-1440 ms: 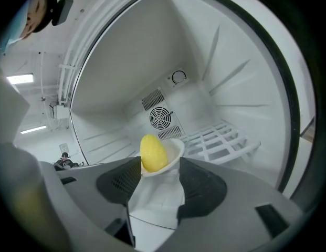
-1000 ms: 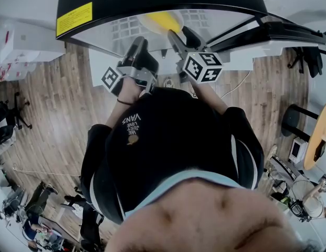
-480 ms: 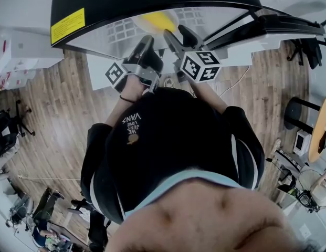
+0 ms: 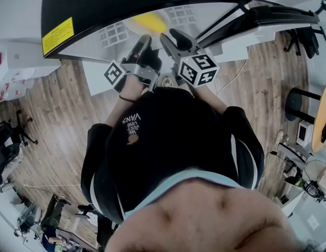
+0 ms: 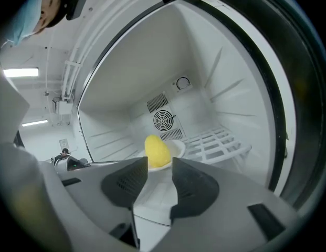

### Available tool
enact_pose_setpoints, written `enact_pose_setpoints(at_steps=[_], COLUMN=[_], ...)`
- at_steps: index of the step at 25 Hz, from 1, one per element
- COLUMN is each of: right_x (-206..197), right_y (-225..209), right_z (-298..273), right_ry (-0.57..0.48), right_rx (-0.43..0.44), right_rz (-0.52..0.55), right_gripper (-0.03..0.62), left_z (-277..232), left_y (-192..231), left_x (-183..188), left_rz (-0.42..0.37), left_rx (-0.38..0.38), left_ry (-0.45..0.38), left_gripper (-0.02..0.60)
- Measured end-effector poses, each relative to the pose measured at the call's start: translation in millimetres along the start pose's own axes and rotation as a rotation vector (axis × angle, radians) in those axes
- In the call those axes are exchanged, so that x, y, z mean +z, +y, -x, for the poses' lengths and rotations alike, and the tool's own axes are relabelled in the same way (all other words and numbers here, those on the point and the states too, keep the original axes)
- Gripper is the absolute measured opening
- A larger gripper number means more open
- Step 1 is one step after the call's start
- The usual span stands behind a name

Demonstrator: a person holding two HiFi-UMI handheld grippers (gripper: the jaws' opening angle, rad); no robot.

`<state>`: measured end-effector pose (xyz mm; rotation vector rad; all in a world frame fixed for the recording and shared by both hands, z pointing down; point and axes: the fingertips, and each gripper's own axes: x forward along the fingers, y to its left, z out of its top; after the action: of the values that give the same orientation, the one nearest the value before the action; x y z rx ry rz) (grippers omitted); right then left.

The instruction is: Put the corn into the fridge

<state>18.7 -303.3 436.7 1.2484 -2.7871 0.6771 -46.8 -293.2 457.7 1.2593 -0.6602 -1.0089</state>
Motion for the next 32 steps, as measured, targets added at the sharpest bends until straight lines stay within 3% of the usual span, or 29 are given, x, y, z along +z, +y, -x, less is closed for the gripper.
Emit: enact_pose_setpoints(at_steps=[10,32], right_x=[-2,4], right_y=[4,-4], right_z=[-3,-18], right_ry=[0.007,0.003], right_rx=[0.019,0.023], right_rz=[0.014,0.013], right_gripper=[0.087,0.086], left_z=[0,-4], left_y=[1,-2], left_x=[1,8], left_rz=[0.004,0.005], left_rx=[-0.001,-0.015], left_ry=[-0.011,-0.039], left_gripper=[0.049,0.048])
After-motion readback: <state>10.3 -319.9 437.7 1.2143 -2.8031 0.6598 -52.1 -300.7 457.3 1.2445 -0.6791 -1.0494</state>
